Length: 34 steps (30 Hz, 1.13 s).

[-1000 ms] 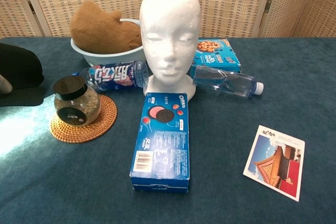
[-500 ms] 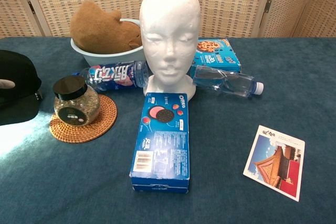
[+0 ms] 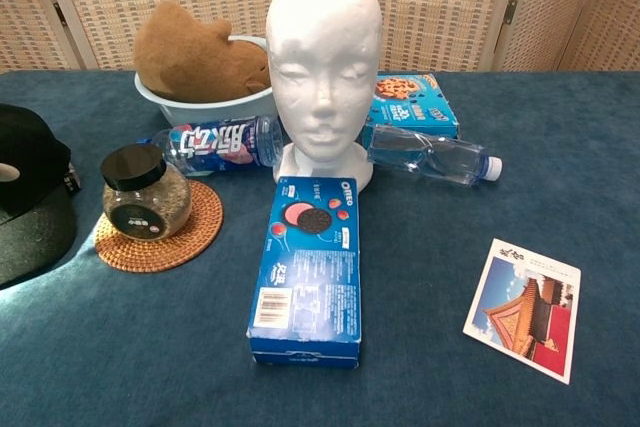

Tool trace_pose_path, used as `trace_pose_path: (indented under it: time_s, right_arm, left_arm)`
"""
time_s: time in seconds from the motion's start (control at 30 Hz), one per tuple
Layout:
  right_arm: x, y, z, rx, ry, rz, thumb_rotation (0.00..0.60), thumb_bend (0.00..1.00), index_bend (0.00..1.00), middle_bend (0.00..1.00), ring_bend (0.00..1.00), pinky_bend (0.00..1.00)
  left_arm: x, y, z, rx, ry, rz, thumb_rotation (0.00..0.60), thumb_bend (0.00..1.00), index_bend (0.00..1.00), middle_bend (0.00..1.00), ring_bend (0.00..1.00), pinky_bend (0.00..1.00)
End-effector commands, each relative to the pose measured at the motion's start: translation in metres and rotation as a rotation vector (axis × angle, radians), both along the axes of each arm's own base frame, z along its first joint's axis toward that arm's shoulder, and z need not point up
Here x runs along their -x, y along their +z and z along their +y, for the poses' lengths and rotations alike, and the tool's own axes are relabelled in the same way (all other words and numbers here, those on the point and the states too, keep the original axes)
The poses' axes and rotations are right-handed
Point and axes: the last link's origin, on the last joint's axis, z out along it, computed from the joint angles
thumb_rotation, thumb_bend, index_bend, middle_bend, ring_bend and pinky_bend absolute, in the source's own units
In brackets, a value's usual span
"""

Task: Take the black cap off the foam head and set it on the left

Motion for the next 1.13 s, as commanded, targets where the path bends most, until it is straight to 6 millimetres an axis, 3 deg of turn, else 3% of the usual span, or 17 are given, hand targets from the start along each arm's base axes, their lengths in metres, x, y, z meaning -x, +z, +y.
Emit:
trace_pose_path:
  time_s: [0.03, 0.13, 0.33, 0.4, 0.6, 0.83, 1.13]
  right_arm:
    - [0.000, 0.000, 0.000, 0.000, -0.001, 0.000, 0.600, 0.18, 0.28, 0.31, 0.17, 0.22]
    - [0.000, -0.001, -0.001, -0.002, 0.000, 0.002, 0.600, 0.18, 0.28, 0.31, 0.17, 0.22]
    - [0.000, -0.003, -0.002, -0.023, -0.006, 0.014, 0.600, 0.18, 0.28, 0.31, 0.17, 0.22]
    - [-0.002, -0.003, -0.004, -0.034, -0.003, 0.022, 0.600, 0.18, 0.28, 0.31, 0.17, 0.22]
    - [-0.002, -0.008, -0.006, -0.065, -0.008, 0.030, 0.600, 0.18, 0.28, 0.31, 0.17, 0.22]
    - [-0.006, -0.015, -0.010, -0.087, 0.021, 0.027, 0.600, 0.19, 0.28, 0.31, 0.17, 0.22]
    - [-0.014, -0.015, -0.008, -0.038, 0.095, 0.018, 0.600, 0.19, 0.28, 0.31, 0.17, 0.22]
  left_arm:
    - [-0.009, 0.008, 0.002, -0.065, -0.030, -0.070, 0.600, 0.05, 0.00, 0.61, 0.66, 0.86]
    - [-0.016, 0.019, 0.003, -0.155, -0.071, -0.156, 0.600, 0.05, 0.01, 0.60, 0.64, 0.86]
    - [-0.015, 0.036, 0.001, -0.263, -0.098, -0.219, 0.600, 0.05, 0.27, 0.56, 0.56, 0.80]
    - [-0.009, 0.049, -0.003, -0.322, -0.073, -0.219, 0.600, 0.05, 0.31, 0.55, 0.53, 0.78]
    - [0.001, 0.068, -0.017, -0.399, -0.010, -0.230, 0.600, 0.05, 0.29, 0.51, 0.49, 0.70]
    - [0.013, 0.069, -0.034, -0.365, 0.104, -0.228, 0.600, 0.05, 0.16, 0.31, 0.31, 0.45]
    - [0.008, 0.065, -0.043, -0.371, 0.082, -0.263, 0.600, 0.05, 0.15, 0.29, 0.29, 0.41]
